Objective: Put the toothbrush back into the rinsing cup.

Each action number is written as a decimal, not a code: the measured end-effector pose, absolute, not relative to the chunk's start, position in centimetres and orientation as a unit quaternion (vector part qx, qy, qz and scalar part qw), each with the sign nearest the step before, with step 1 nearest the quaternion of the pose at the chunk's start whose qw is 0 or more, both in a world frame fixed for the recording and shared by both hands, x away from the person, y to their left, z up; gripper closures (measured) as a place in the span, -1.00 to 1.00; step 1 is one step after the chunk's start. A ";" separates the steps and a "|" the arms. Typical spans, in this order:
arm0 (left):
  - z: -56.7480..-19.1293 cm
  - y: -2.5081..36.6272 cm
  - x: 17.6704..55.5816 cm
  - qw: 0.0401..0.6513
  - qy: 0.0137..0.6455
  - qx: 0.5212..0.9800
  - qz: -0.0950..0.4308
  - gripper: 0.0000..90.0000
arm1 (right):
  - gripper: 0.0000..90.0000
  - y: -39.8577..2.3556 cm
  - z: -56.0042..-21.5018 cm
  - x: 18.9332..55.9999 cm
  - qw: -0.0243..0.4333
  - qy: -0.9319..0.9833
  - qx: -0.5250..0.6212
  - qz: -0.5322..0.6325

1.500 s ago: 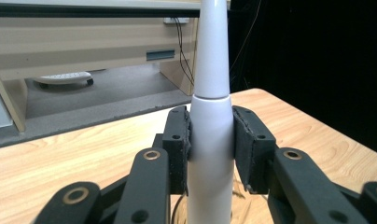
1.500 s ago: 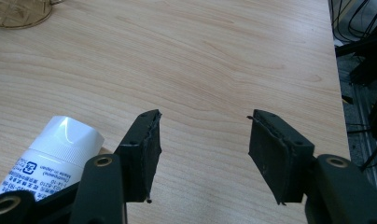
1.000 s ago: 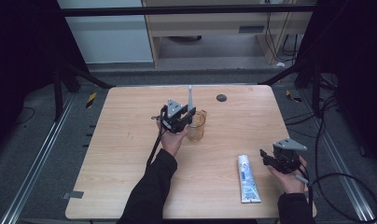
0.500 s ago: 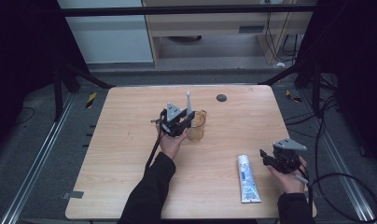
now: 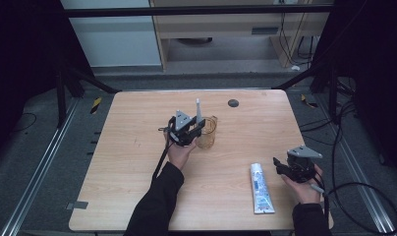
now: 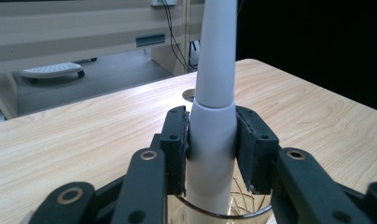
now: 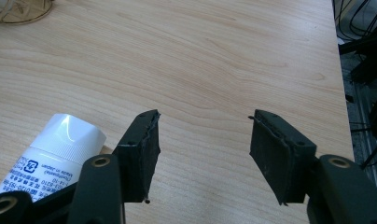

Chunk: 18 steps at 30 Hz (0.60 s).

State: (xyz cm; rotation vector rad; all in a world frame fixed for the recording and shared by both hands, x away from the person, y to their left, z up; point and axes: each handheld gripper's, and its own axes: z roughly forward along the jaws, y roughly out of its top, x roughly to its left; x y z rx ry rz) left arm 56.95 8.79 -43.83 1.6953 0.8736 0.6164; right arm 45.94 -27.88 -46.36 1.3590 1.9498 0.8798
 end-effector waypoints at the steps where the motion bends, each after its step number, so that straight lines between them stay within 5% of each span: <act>1: -43.8 8.8 56.9 0.538 0.367 0.713 0.259 0.43 | -0.06 -27.9 -46.3 45.9 0.299 0.734 0.511 0.331; 11: -43.8 8.9 56.5 0.537 0.366 0.714 0.260 0.36 | -0.07 -27.8 -46.2 45.9 0.300 0.733 0.511 0.334; 18: -43.4 9.6 55.7 0.538 0.370 0.711 0.261 0.11 | -0.10 -27.7 -46.2 45.9 0.301 0.732 0.511 0.334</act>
